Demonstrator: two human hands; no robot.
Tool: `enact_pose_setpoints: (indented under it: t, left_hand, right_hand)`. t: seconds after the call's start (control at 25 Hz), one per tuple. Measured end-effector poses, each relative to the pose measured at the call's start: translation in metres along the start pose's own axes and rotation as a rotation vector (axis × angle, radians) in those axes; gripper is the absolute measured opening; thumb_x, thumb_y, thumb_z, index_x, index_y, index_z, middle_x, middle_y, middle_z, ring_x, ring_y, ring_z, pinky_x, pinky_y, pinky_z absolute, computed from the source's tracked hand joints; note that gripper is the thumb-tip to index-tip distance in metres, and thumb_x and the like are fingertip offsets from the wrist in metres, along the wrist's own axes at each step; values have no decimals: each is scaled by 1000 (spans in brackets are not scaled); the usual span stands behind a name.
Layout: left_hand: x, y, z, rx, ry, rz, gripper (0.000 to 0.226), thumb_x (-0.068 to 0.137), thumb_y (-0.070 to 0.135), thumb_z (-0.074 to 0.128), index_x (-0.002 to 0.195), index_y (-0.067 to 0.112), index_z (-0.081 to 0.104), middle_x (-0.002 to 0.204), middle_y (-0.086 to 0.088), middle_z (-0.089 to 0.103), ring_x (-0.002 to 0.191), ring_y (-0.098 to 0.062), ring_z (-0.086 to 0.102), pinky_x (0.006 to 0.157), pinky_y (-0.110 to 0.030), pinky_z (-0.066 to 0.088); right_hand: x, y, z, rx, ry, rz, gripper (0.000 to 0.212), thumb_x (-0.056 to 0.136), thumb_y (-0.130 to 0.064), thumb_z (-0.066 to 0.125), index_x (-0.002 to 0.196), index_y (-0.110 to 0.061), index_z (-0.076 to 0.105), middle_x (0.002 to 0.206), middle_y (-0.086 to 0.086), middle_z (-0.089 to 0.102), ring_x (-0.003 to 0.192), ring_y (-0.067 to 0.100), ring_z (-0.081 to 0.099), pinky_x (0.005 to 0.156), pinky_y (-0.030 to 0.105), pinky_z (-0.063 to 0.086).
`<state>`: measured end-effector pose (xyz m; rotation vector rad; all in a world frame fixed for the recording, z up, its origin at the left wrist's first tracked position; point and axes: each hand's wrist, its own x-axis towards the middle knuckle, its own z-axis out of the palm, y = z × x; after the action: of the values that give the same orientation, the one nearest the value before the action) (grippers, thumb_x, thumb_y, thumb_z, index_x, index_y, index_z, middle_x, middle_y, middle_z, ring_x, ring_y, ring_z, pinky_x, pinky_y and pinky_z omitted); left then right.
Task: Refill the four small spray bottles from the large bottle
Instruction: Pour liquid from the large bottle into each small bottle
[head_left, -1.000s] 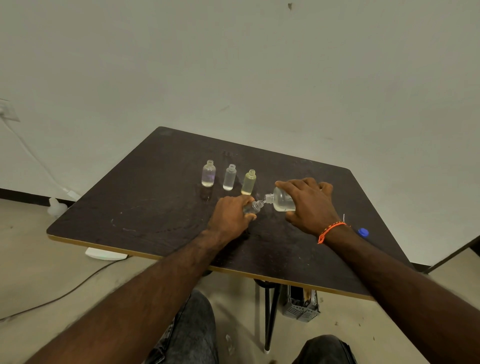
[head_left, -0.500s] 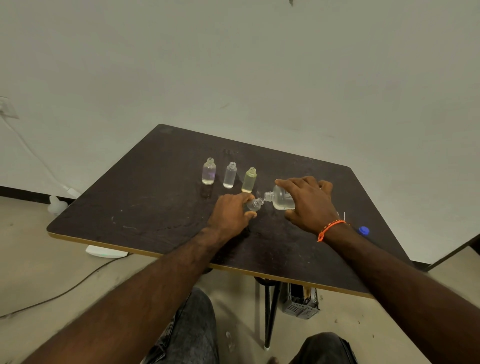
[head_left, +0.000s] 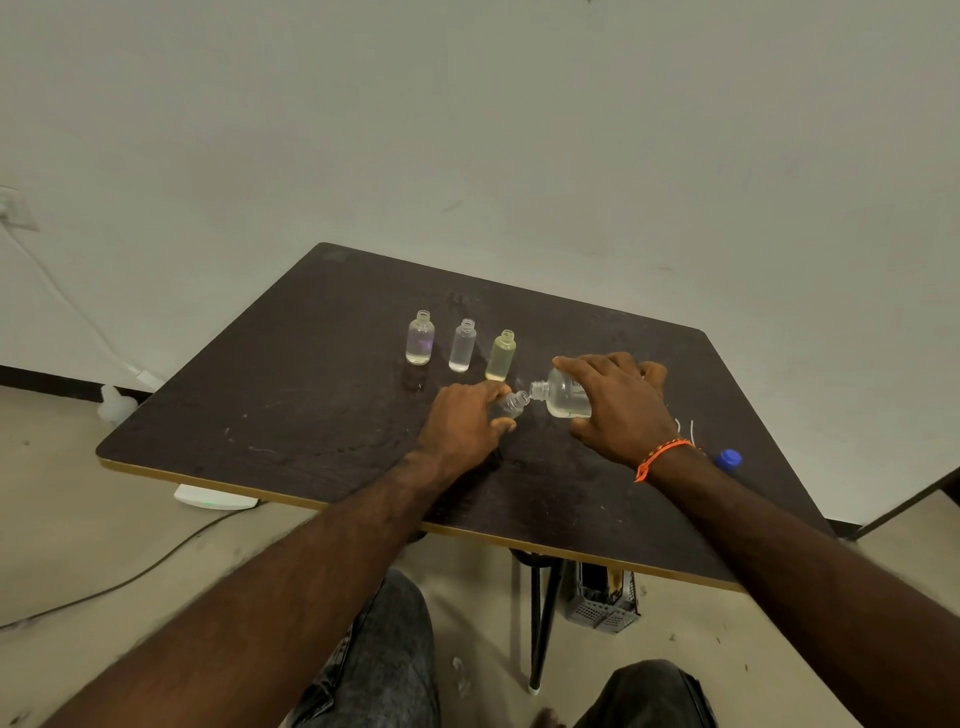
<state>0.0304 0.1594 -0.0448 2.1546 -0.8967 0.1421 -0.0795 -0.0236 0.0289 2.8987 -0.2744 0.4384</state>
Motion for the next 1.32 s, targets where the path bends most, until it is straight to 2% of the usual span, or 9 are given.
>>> enact_pose_setpoints:
  t: [0.28,0.4,0.52,0.72,0.88,1.0,1.08,1.32]
  left_hand:
    - [1,-2,2,-8,12,-4,51,85,30,85,131,18,68,122,-1,75,111,-16,70,99,-26,50]
    - [1,-6,3,-71,27,-51,44,83,31,86,123,22,71,111,5,77,100,-12,71,95,-34,58]
    - [0,-12,2,-214,53,-146,37,79,30,89,111,21,71,98,9,77,88,-7,71,87,-37,60]
    - [-3,-17,7,-306,44,-187,41,79,28,89,114,19,69,99,8,76,92,-6,72,89,-38,61]
    - [-2,-10,15,-279,78,-154,43,81,33,87,120,23,72,101,10,77,92,-2,71,89,-31,60]
    - [2,2,23,-224,92,-148,42,84,32,85,123,22,74,81,15,72,74,3,67,77,-18,56]
    - [6,10,29,-194,91,-164,41,86,31,83,125,21,73,75,15,69,69,0,65,74,-21,54]
    - [38,29,55,-116,101,-169,35,88,30,80,122,24,72,92,5,77,85,-14,71,84,-30,56]
  right_hand:
    - [-2,-7,2,128,-15,61,79,76,-43,73,146,-36,39,143,-5,54,128,24,47,100,47,31]
    - [-3,-7,1,378,44,153,74,74,-45,75,138,-30,41,124,-3,60,106,22,59,91,43,48]
    - [-8,-4,3,608,92,269,70,73,-39,81,130,-27,44,112,-8,56,95,18,59,81,33,53]
    - [-23,1,20,785,123,391,72,73,-33,85,132,-24,44,119,-7,57,103,14,58,89,28,51]
    - [-34,10,28,872,134,389,74,75,-29,85,135,-28,40,125,-8,54,108,13,56,92,26,49]
    - [-44,16,36,933,122,398,80,77,-26,83,139,-36,35,125,-15,51,110,10,56,96,28,50]
    - [-48,17,41,978,140,420,82,78,-27,83,141,-40,32,126,-19,50,111,8,54,98,28,49]
    - [-43,21,51,1047,172,439,81,73,-27,84,138,-40,37,128,-14,57,113,9,59,101,35,52]
